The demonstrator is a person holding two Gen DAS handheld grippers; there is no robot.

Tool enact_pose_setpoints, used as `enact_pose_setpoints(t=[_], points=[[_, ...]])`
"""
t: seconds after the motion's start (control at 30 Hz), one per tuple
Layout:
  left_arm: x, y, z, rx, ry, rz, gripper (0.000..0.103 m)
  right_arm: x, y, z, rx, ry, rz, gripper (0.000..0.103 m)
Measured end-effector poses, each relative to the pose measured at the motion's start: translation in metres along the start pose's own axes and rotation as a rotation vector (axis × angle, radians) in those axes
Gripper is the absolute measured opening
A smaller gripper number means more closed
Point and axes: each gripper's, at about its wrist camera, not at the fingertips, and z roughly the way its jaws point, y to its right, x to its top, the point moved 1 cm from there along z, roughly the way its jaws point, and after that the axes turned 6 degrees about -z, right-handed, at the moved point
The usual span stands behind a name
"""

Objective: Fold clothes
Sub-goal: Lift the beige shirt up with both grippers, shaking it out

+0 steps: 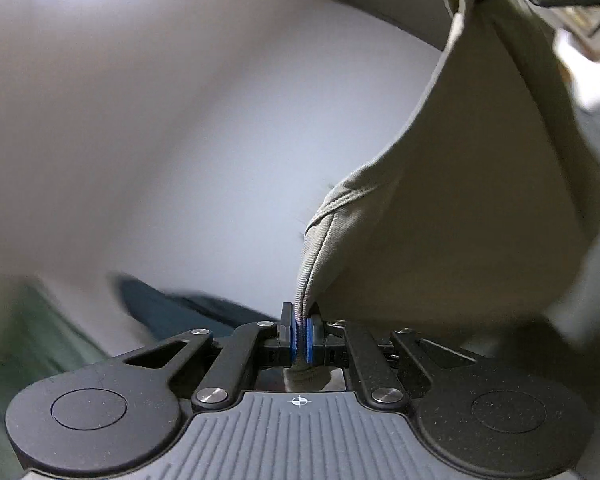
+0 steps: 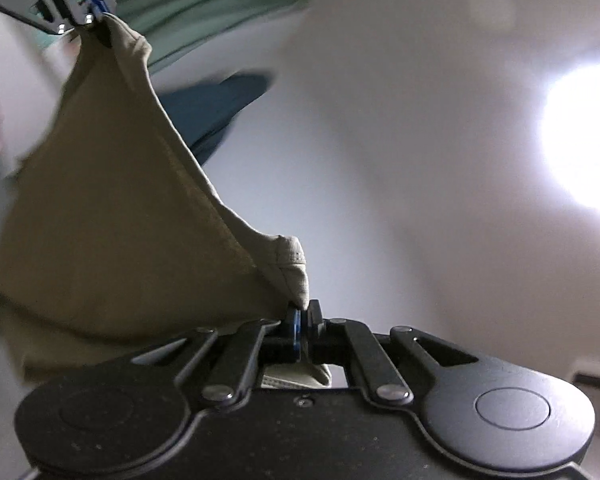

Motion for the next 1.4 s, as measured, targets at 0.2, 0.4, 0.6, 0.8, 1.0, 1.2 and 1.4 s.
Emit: enact_pose_setpoints(t=[0.2, 0.4, 0.6, 0.8, 1.0, 1.2, 1.4], points=[[0.047, -0.094, -0.017, 0.082, 0.116, -0.027, 0.004, 0.057, 0.074, 0.001, -0.117, 0.147, 0.039, 0.003], [0.042, -0.121, 0.001, 0.069, 0.080, 0.011, 0.004, 0.076, 0.079, 0.016, -0.107, 0.163, -0.027, 0.003], [0.007, -0.094, 0.069, -0.158, -0.097, 0.012, 0.004, 0.060, 0.022, 0.091, 0.156, 0.016, -0.103, 0.003], [0.000, -0.083, 0.160, -0.038, -0.139, 0.095, 0.004, 0.073, -0.002, 0.172, 0.112, -0.037, -0.227, 0.003], [0.028, -0.093, 0.164, 0.131, 0.026, 0.175, 0.004, 0.092, 0.040, 0.162, -0.078, 0.025, -0.206, 0.003], [-0.023, -0.020, 0.092, -0.076, 0.122, 0.352, 0.004, 0.047, -0.003, 0.052, 0.070, 0.129, -0.304, 0.004], [-0.132, 0.132, 0.022, -0.626, 0.016, 0.557, 0.004, -0.042, -0.131, -0.060, 0.629, 0.074, -0.449, 0.003]])
